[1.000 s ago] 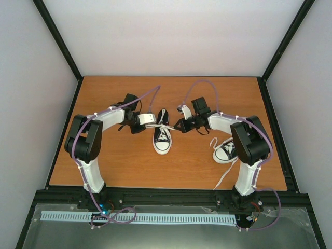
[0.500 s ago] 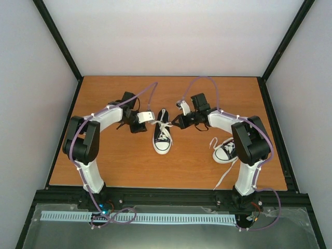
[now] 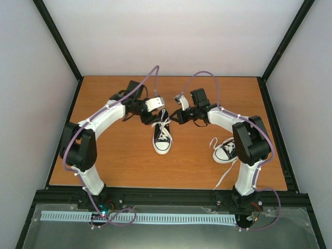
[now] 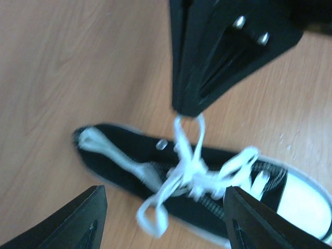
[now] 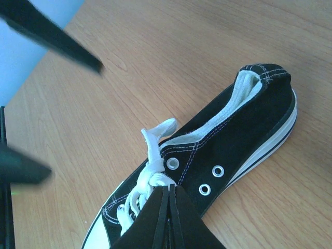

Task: Tie the shoes
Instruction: Tie the shoelace on the shoe.

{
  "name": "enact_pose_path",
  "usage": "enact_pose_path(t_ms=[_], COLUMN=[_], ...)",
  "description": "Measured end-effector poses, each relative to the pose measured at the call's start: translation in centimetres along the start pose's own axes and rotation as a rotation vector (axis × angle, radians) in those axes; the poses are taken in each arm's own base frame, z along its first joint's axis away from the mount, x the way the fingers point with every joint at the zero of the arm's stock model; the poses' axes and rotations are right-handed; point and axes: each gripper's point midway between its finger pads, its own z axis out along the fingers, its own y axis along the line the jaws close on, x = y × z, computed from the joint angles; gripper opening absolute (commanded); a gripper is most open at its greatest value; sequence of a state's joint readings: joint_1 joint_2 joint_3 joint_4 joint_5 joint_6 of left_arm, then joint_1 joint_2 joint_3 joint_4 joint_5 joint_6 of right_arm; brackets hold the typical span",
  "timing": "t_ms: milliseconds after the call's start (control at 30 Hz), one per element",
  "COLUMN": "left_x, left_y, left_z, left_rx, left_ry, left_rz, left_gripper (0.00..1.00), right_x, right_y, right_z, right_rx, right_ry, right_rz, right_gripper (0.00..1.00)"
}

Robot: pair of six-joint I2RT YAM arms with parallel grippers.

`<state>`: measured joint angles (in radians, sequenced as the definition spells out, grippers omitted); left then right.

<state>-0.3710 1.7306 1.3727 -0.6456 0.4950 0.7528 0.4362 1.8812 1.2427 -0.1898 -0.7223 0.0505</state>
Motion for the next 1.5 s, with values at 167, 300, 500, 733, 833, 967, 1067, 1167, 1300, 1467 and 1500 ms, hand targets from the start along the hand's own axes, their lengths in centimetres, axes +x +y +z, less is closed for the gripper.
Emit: enact_pose_path(t_ms=[167,300,500,733,833,967,1067,1167,1300,1467,1500], left_x=[-1.4,-0.6,-0.4,1.0,1.7,2.0,2.5,2.7,2.9,3.2,3.2], left_y=[-1.7,-1.9,-1.4,-1.9,-2.4,-2.6,-2.8,-2.9,-2.9,-2.7,-2.7], left_z=[3.9,4.8,6.1,7.3,7.6,7.7,7.9,7.9,7.9,7.8,7.8], left_rx=[0.035,0.025,-0.005,0.015,0.026,0.03,0.033,0.036,0.03,0.027,0.027], left_ry=[-0.021,-0.026,-0.025,-0.002,0.009,0.013,0.018,0.024,0.032,0.04,0.043], left_rz=[-0.098,-0.145,-0.147,-0.124,-0.111,-0.103,-0.099,-0.097,-0.094,-0.089,-0.087], left_gripper=[0.72,0.7,0.51,0.31,0.27,0.27,0.24,0.23,0.21,0.1,0.09], right_x=[-0.1,-0.2,-0.3,-0.3,-0.3,-0.3,-0.3,-0.6,-1.0,-0.8,-0.6], right_y=[0.1,0.1,0.2,0.2,0.1,0.0,0.1,0.3,0.7,0.8,0.7], right_z=[0.0,0.1,0.1,0.1,0.1,0.1,-0.1,-0.6,-1.4,-1.9,-1.8], right_rx=[-0.002,-0.006,-0.01,-0.01,-0.01,-0.002,0.006,0.011,0.016,0.021,0.022], right_ry=[-0.004,-0.009,-0.01,-0.012,-0.012,-0.012,-0.011,-0.016,-0.034,-0.035,-0.032], right_rz=[0.021,0.037,0.045,0.049,0.05,0.049,0.048,0.041,0.026,0.025,0.028], right_gripper=[0.03,0.03,0.03,0.03,0.03,0.03,0.03,0.03,0.03,0.03,0.03])
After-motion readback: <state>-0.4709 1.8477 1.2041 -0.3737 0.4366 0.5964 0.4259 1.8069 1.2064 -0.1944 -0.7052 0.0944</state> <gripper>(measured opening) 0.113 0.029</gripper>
